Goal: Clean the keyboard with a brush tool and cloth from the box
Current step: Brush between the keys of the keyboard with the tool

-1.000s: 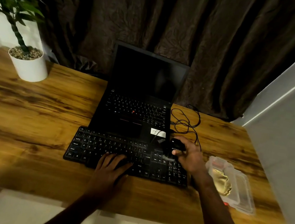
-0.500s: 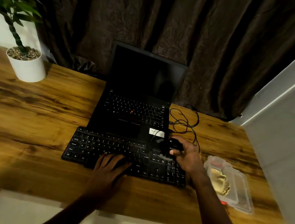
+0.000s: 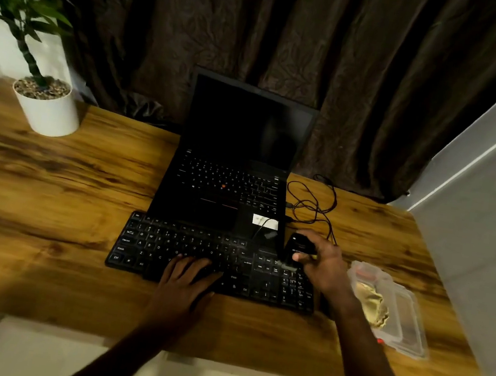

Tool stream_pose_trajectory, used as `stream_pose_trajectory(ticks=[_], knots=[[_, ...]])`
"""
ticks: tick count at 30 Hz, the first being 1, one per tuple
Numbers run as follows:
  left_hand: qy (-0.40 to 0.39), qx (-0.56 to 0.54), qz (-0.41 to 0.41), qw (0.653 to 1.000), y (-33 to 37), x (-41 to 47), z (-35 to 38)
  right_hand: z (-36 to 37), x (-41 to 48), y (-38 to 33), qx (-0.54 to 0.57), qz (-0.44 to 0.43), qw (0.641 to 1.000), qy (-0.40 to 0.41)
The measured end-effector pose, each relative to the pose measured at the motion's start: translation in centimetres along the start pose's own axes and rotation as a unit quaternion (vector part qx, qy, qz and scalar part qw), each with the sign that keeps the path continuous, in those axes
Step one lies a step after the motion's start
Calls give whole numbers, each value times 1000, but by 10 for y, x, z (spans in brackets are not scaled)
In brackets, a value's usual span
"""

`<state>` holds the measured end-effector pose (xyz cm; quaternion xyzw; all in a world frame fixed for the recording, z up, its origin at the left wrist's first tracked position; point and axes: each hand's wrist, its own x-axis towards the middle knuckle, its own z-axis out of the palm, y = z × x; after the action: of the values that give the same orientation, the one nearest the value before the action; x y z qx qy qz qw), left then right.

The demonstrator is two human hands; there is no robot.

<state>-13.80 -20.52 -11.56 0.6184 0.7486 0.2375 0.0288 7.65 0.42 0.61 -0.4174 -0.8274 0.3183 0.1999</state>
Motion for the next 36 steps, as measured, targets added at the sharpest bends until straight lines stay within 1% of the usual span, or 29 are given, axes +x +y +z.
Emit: stream_pose_trajectory(ticks=[5, 8, 12, 15, 19, 22, 28, 32, 36], knots=[[-7, 8, -5, 1000, 0, -1, 0, 30, 3, -15, 28, -18, 998, -46], [-9, 8, -5, 1000, -1, -1, 1, 24, 2, -23, 61, -2, 997, -44], [-4, 8, -4, 1000, -4, -1, 5, 7, -7, -12, 25, 16, 999, -36], [-4, 15, -3, 1000, -4, -1, 7, 9, -7, -8, -5, 19, 999, -31], [5, 20, 6, 1000, -2, -1, 3, 29, -3, -17, 37, 4, 998, -46], [1, 16, 5, 1000, -2, -1, 3, 28, -3, -21, 53, 6, 998, -44], [2, 0, 10, 1000, -3, 0, 3, 1, -13, -2, 3, 11, 1000, -11], [-5, 7, 1, 1000, -3, -1, 4, 21, -11, -9, -14, 11, 999, -32], [-3, 27, 10, 1000, -2, -1, 2, 49, -3, -34, 25, -13, 999, -36]])
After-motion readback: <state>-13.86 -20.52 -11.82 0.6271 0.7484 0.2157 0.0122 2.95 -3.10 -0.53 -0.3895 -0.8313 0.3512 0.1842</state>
